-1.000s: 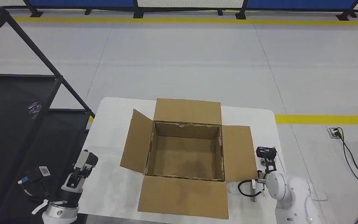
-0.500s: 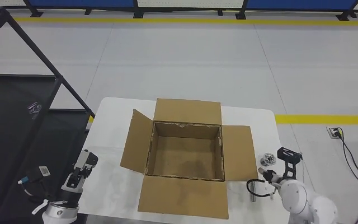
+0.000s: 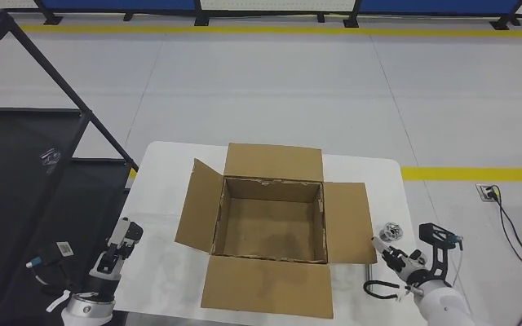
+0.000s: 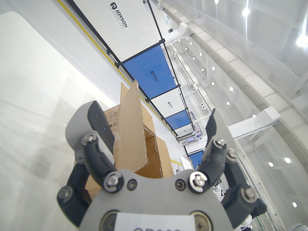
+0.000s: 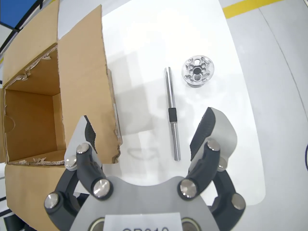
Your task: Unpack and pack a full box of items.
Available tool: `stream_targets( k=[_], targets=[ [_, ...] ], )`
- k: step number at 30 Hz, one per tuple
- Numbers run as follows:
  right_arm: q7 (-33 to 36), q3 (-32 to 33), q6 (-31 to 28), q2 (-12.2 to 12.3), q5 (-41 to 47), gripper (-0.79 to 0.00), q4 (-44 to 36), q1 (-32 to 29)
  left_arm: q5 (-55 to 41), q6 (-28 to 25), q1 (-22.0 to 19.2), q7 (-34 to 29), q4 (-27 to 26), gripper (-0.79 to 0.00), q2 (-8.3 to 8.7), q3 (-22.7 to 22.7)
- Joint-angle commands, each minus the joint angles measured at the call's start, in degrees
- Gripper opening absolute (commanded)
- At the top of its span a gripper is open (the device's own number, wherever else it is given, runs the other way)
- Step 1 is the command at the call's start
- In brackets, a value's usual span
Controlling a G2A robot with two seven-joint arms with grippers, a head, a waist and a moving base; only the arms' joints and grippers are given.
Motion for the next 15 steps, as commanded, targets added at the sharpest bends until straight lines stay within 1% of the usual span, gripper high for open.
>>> stream_targets(
  k=[1, 2, 4, 7, 9, 15],
  targets=[
    [-0.51, -0.81, -0.73, 0.06, -0.8, 0.0, 0.11, 0.12, 0.0, 0.0, 0.0, 0.0, 0.0, 0.0, 0.0, 0.0],
    [-0.86, -1.54, -0.49, 0.09, -1.6, 0.0, 0.06, 0.45, 0.0, 0.0, 0.0, 0.0, 0.0, 0.0, 0.0, 0.0],
    [-2.18, -2.62, -0.46, 0.06, -0.34, 0.0, -0.56, 0.91, 0.0, 0.0, 0.0, 0.0, 0.0, 0.0, 0.0, 0.0],
    [-2.8, -3.15, -2.15, 0.2, 1.52, 0.0, -0.48, 1.36, 0.0, 0.0, 0.0, 0.0, 0.0, 0.0, 0.0, 0.0],
    [-1.43, -3.76, -2.9, 0.39, 1.73, 0.0, 0.64, 2.57, 0.0, 0.0, 0.0, 0.0, 0.0, 0.0, 0.0, 0.0],
    [4.32, -6.62, -5.29, 1.04, 0.82, 0.0, 5.99, 8.72, 0.0, 0.0, 0.0, 0.0, 0.0, 0.0, 0.0, 0.0]
  ],
)
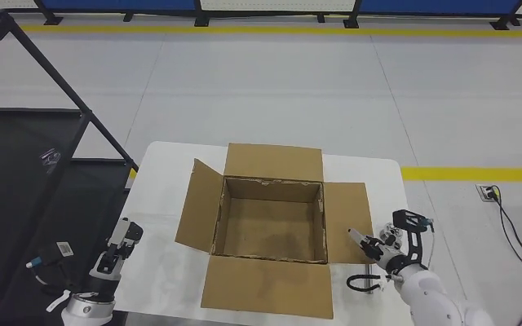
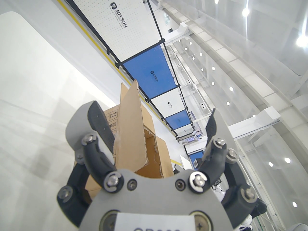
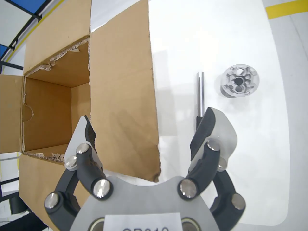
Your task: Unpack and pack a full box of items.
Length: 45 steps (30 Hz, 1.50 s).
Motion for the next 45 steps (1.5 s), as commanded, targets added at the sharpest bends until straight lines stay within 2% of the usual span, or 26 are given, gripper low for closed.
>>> stream_targets(
  k=[1, 8, 13, 32, 39, 45],
  targets=[
    [1.59, -0.92, -0.79, 0.21, -0.38, 0.0, 1.56, 1.81, 0.0, 0.0, 0.0, 0.0, 0.0, 0.0, 0.0, 0.0],
    [3.5, -2.75, -0.47, 0.67, -1.81, 0.0, 3.59, 4.67, 0.0, 0.0, 0.0, 0.0, 0.0, 0.0, 0.0, 0.0],
    [5.38, -3.34, -3.24, 1.11, -0.4, 0.0, 4.45, 5.45, 0.0, 0.0, 0.0, 0.0, 0.0, 0.0, 0.0, 0.0],
    [4.98, -7.14, -3.05, 2.14, -0.13, 0.0, 7.84, 9.14, 0.0, 0.0, 0.0, 0.0, 0.0, 0.0, 0.0, 0.0],
    [4.44, -7.22, 0.56, 2.45, -1.6, 0.0, 5.31, 8.39, 0.0, 0.0, 0.0, 0.0, 0.0, 0.0, 0.0, 0.0],
    [4.16, -4.92, 3.94, 2.87, -3.82, 0.0, -2.63, 3.1, 0.0, 0.0, 0.0, 0.0, 0.0, 0.0, 0.0, 0.0]
  ],
)
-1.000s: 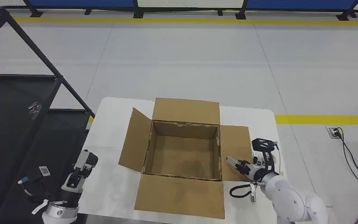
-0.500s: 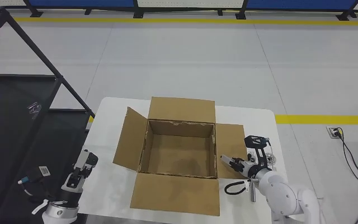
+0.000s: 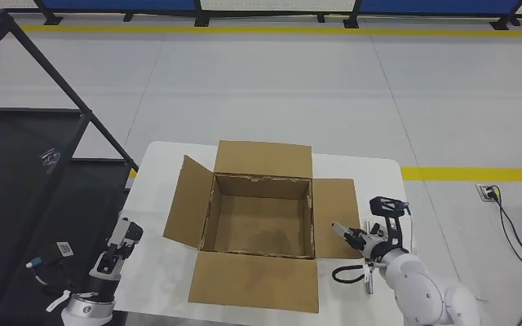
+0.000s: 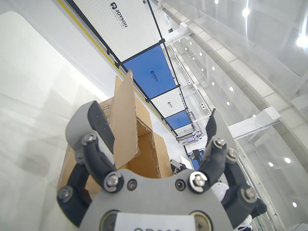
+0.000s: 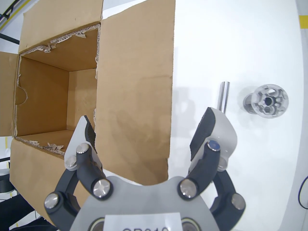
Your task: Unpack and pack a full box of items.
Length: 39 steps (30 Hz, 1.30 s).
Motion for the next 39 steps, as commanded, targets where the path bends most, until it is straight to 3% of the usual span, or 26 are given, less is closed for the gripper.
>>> stream_targets(
  k=[1, 17, 26, 28, 29, 36, 38, 39],
  targets=[
    [0.12, 0.88, 1.09, 0.13, -0.67, 0.0, -2.69, -2.13, 0.0, 0.0, 0.0, 0.0, 0.0, 0.0, 0.0, 0.0],
    [-1.29, 1.07, 2.85, 0.2, -1.76, 0.0, -2.26, -3.48, 0.0, 0.0, 0.0, 0.0, 0.0, 0.0, 0.0, 0.0],
    [5.91, 9.72, -2.03, 1.52, 3.02, 0.0, 3.88, -3.79, 0.0, 0.0, 0.0, 0.0, 0.0, 0.0, 0.0, 0.0],
    [7.4, 10.24, -2.49, 1.77, 2.85, -0.114, 5.82, -2.98, 0.0, 0.0, 0.0, 0.0, 0.0, 0.0, 0.0, 0.0],
    [8.2, 10.34, -2.91, 1.91, 2.67, -0.126, 6.9, -2.44, 0.0, 0.0, 0.0, 0.0, 0.0, 0.0, 0.0, 0.0],
    [9.51, 7.79, -2.16, 2.45, -1.14, -0.188, 14.39, 1.61, 0.0, 0.0, 0.0, 0.0, 0.0, 0.0, 0.0, 0.0],
    [9.74, 6.84, -2.52, 2.57, -1.92, -0.175, 15.69, 2.37, 0.0, 0.0, 0.0, 0.0, 0.0, 0.0, 0.0, 0.0],
    [9.75, 6.57, -3.23, 2.6, -1.05, -0.12, 15.92, 2.67, 0.0, 0.0, 0.0, 0.0, 0.0, 0.0, 0.0, 0.0]
  ],
)
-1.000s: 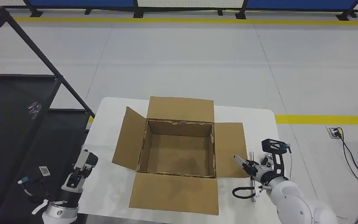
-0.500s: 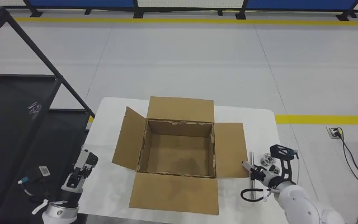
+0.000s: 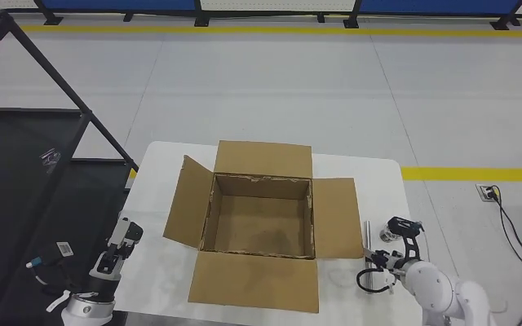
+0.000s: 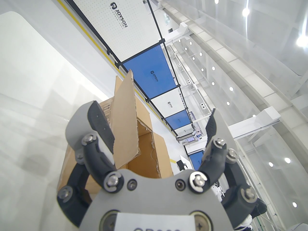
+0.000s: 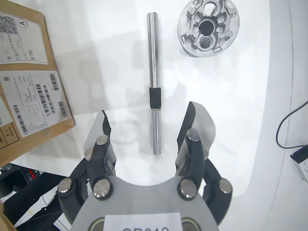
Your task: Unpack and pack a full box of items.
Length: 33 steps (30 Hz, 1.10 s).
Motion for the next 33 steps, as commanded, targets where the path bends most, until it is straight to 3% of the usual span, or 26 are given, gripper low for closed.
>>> stream_targets(
  k=[1, 16, 22, 23, 25, 26, 28, 33],
  targets=[
    [-0.46, 0.27, -0.55, 0.05, 2.21, 0.0, 0.29, 0.36, 0.0, 0.0, 0.0, 0.0, 0.0, 0.0, 0.0, 0.0],
    [-2.92, -0.75, -1.4, 0.18, 1.53, 0.0, 0.97, -0.46, 0.0, 0.0, 0.0, 0.0, 0.0, 0.0, 0.0, 0.0],
    [-0.21, -3.39, -0.54, 0.51, -2.51, 0.0, 1.55, 1.01, 0.0, 0.0, 0.0, 0.0, 0.0, 0.0, 0.0, 0.0],
    [0.22, -3.97, -0.02, 0.53, -2.96, -0.068, 2.09, 1.63, 0.0, 0.0, 0.0, 0.0, 0.0, 0.0, 0.0, 0.0],
    [0.75, -4.54, 0.99, 0.59, -4.41, -0.274, 3.34, 2.58, 0.0, 0.0, 0.0, 0.0, 0.0, 0.0, 0.0, 0.0],
    [1.02, -4.99, 1.56, 0.61, -5.09, -0.326, 4.18, 3.27, 0.0, 0.0, 0.0, 0.0, 0.0, 0.0, 0.0, 0.0],
    [1.18, -5.65, 1.63, 0.65, -5.49, -0.403, 5.71, 4.47, 0.0, 0.0, 0.0, 0.0, 0.0, 0.0, 0.0, 0.0],
    [2.81, -6.78, 1.8, 0.9, -8.23, -0.425, 7.94, 5.95, 0.0, 0.0, 0.0, 0.0, 0.0, 0.0, 0.0, 0.0]
  ],
)
